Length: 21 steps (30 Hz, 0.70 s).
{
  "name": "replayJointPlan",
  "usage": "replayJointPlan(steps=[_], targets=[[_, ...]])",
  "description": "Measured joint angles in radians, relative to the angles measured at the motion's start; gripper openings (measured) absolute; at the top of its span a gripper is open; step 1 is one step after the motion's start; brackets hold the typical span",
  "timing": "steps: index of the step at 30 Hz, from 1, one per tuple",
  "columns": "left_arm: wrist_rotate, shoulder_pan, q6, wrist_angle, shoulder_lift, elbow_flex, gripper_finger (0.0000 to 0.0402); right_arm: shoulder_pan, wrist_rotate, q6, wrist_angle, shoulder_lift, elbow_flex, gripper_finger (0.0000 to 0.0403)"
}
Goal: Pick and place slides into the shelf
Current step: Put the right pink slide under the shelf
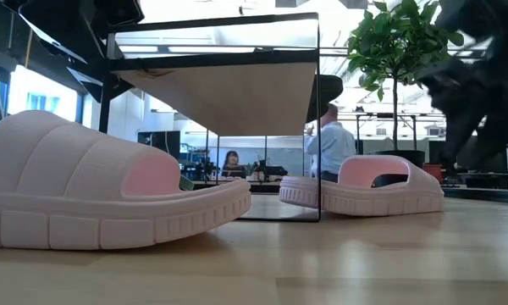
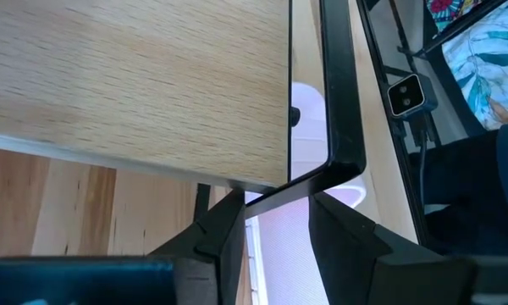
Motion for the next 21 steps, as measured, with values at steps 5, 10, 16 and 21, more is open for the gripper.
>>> replayJointPlan(steps=[5, 10, 16, 21], targets=[[0.0, 0.0, 0.0, 0.0, 0.0, 0.0, 0.0117, -0.041, 0.062, -0.012, 0.304, -0.045, -0.145, 0.0204], [0.004, 0.0, -0.001, 0.001, 0.0, 0.0, 0.0118, -0.078, 0.051, -0.036, 0.25, -0.04, -0.171, 0.0208], [0.004, 0.0, -0.001, 0.002, 0.0, 0.0, 0.0118, -0.125, 0.07, -0.083, 0.276, -0.037, -0.182, 0.0208], [0.004, 0.0, -0.001, 0.005, 0.0, 0.0, 0.0118, -0.18, 0.046, -0.14, 0.315, -0.017, -0.181, 0.0208]])
